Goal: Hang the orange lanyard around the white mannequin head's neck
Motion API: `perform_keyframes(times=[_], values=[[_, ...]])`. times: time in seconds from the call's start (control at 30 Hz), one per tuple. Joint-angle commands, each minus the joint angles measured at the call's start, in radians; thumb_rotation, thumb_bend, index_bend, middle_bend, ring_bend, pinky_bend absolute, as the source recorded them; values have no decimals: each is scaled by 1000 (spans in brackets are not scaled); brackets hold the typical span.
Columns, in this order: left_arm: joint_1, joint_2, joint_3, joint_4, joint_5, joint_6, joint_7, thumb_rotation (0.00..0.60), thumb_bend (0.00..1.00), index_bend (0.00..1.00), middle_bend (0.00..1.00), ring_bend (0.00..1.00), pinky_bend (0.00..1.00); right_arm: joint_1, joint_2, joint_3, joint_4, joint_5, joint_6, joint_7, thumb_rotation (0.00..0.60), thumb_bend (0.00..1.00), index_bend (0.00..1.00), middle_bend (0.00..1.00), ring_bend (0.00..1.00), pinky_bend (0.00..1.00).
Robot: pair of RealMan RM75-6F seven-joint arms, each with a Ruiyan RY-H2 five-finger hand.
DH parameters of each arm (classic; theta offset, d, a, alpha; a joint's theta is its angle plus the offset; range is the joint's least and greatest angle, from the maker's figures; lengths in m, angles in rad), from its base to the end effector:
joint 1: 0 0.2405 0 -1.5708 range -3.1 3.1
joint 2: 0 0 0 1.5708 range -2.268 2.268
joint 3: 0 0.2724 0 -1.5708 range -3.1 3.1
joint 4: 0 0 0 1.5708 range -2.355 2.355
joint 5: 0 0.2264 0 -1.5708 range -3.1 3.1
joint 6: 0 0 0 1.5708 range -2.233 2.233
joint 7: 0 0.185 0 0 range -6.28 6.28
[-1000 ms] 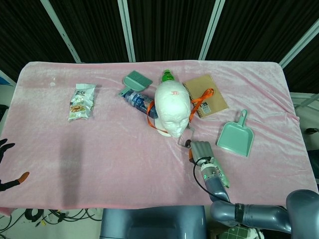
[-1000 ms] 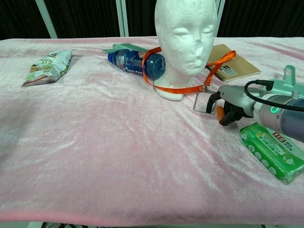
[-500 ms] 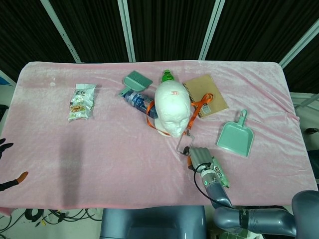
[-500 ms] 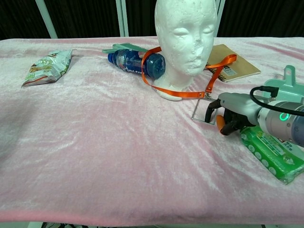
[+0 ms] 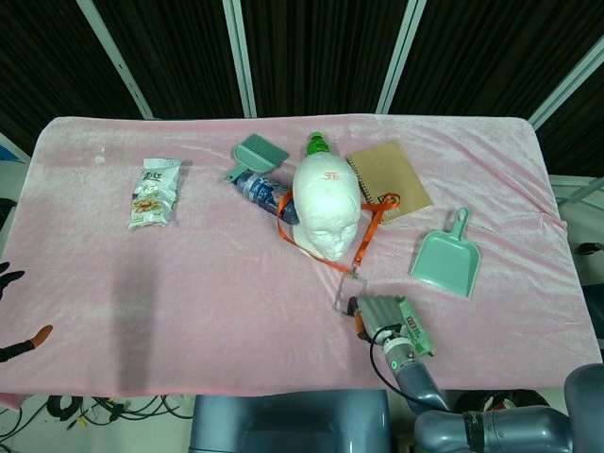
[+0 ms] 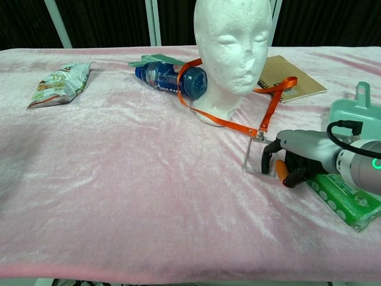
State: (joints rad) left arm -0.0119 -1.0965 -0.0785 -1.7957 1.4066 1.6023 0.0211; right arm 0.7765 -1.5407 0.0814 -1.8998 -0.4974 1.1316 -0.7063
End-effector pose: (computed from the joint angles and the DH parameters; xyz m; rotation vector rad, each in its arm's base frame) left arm -0.3168 0.2030 0.1720 -1.1444 -0.9809 -0.9851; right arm -0.1553 -0.3026 -0.0786 1.8272 -1.3532 0.5376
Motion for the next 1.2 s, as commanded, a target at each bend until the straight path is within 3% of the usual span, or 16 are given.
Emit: perform_keyframes(times=[0.03,0.67,0.77,0.87,0.93,1.03,1.2], values=[[1,0,0,0,2,1,0,600,96,220,115,0,0,-8,11,-18,-29,-16,12,-1,600,839,539,983,1000,900],[5,1,-8,1,-1,-1,-4,600,96,222,115,0,0,-46,30,-91,-134,-108,72,0,600,840,543,982,1000,899],[7,3,-13,3,-4,3,-7,600,96,222,115,0,0,-57,42,-93,-155,-139,94,9,600,773,494,959,985,888],[9,5,-15,9,1,9,-9,600,96,221,115,0,0,-68,94,-100,-202,-160,124,5,600,493,297,837,903,833],[8,9,-11,12,6,3,-7,600,96,221,115,0,0,-79,147,-111,-241,-168,159,-8,600,407,218,729,831,789],[5,16,0,10,19,-12,-7,600,96,212,115,0,0,-115,234,-129,-306,-187,233,-2,600,365,153,555,709,683],[1,33,25,1,38,-42,16,600,96,189,114,0,0,-214,369,-192,-371,-287,320,90,600,309,141,347,548,498]])
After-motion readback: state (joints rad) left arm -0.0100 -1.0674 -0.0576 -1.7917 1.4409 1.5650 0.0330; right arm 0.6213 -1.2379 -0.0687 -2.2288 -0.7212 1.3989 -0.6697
